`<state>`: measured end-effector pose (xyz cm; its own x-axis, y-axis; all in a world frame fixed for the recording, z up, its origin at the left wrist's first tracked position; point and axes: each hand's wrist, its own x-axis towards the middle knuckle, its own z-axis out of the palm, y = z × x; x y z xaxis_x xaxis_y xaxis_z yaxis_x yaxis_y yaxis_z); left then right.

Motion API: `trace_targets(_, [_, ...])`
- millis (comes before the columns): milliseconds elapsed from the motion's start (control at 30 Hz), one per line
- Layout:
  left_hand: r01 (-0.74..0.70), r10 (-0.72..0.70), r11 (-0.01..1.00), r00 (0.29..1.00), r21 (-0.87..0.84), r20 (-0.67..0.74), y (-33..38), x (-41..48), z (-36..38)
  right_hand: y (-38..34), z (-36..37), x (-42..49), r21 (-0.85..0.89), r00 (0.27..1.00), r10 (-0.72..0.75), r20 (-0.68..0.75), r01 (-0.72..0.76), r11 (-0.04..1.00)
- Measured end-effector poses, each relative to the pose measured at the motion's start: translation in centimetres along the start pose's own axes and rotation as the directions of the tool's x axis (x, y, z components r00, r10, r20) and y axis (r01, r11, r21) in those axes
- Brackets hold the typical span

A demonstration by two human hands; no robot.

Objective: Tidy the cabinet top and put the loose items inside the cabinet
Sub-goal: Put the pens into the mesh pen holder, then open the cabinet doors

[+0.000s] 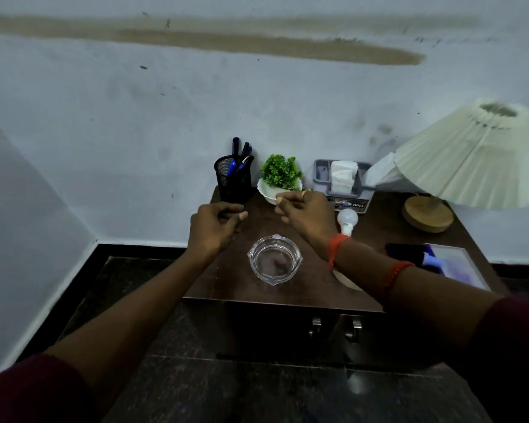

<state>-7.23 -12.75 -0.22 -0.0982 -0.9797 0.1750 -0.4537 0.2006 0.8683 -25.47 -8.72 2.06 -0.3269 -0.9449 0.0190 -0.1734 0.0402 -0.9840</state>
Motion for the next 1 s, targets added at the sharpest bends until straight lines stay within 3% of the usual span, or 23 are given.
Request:
trace_targets(233, [-0.024,0.024,0.998,1.0,0.056,0.015,1.3,-4.0,0.5,1.1,-3.1,-4.1,0.094,0.994,0.082,-0.069,-0.076,0.993])
trace_targets(533, [-0.035,0.031,0.996,0.998,0.077,0.058,3.2,-8.7,0.4,2.0,-5.3,-8.2,0.089,0.988,0.115,-0.104,-0.106,0.99])
trace_targets(633, [-0.057,0.052,0.994,0.997,0.094,0.052,4.2,-10.2,0.6,1.7,-6.2,-9.4,-0.155,0.993,-0.021,-0.119,0.003,0.988])
trace_targets(733, [-0.091,0.08,0.982,0.994,0.163,0.077,4.3,-11.9,1.5,1.5,-6.8,-11.5,-0.395,0.989,-0.145,0.008,0.136,0.909])
trace_targets(867, [-0.206,0.152,0.941,0.966,0.267,0.207,3.5,-15.4,2.9,2.9,-7.1,-14.5,-0.602,0.967,-0.18,0.18,0.253,0.757])
trace_targets(1000, [-0.331,0.2,0.873,0.913,0.357,0.355,2.7,-18.5,4.2,4.5,-7.3,-17.1,-0.747,0.947,-0.124,0.298,0.312,0.587])
